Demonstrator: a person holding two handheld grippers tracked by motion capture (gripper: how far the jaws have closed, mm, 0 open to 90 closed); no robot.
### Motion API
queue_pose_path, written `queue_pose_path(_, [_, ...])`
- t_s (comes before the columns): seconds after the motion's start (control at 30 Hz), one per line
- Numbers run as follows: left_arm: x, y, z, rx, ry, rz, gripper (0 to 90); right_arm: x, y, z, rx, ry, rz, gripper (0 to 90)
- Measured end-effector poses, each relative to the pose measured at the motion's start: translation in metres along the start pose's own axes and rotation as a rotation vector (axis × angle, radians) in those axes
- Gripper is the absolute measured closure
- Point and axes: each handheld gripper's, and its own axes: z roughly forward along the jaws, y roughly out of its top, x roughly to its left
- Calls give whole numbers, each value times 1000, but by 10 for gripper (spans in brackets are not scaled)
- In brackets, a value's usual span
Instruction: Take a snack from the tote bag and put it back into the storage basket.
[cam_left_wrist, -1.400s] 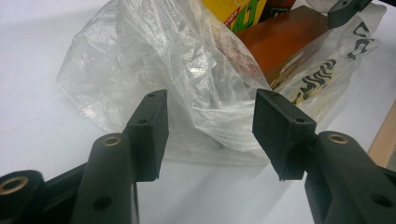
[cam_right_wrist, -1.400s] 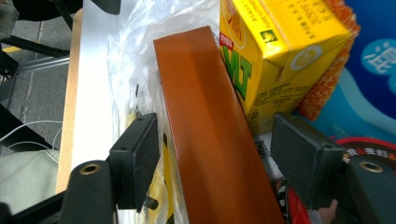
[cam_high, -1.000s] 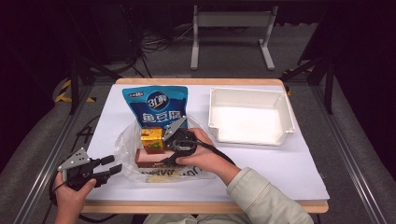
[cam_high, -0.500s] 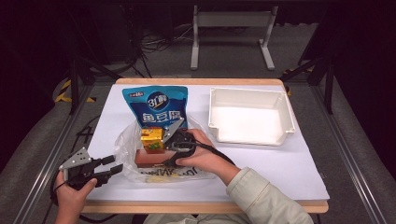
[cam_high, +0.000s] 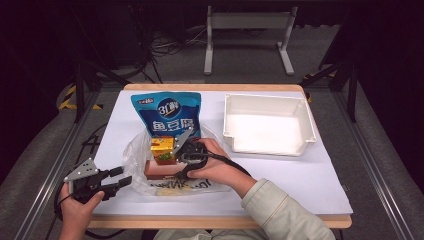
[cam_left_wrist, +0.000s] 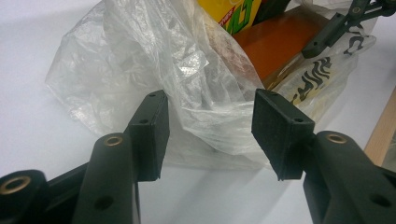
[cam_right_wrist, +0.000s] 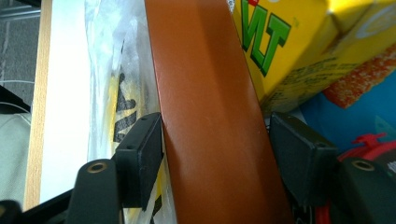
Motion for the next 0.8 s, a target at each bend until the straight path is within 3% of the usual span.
queue_pose_path(0.17, [1, 0, -1, 1, 0, 5, 470, 3, 1, 3, 37, 6, -15, 379])
queue_pose_path(0.27, [1, -1, -1, 0, -2, -2, 470, 4, 0, 2, 55, 22, 1, 384])
queue_pose_path(0.53, [1, -1, 0, 0, -7, -5, 470, 7, 1, 7, 103, 8, -15, 357])
queue_pose_path(0.8, [1, -1, 0, 1, -6, -2, 470, 10, 2, 11, 117, 8, -21, 345])
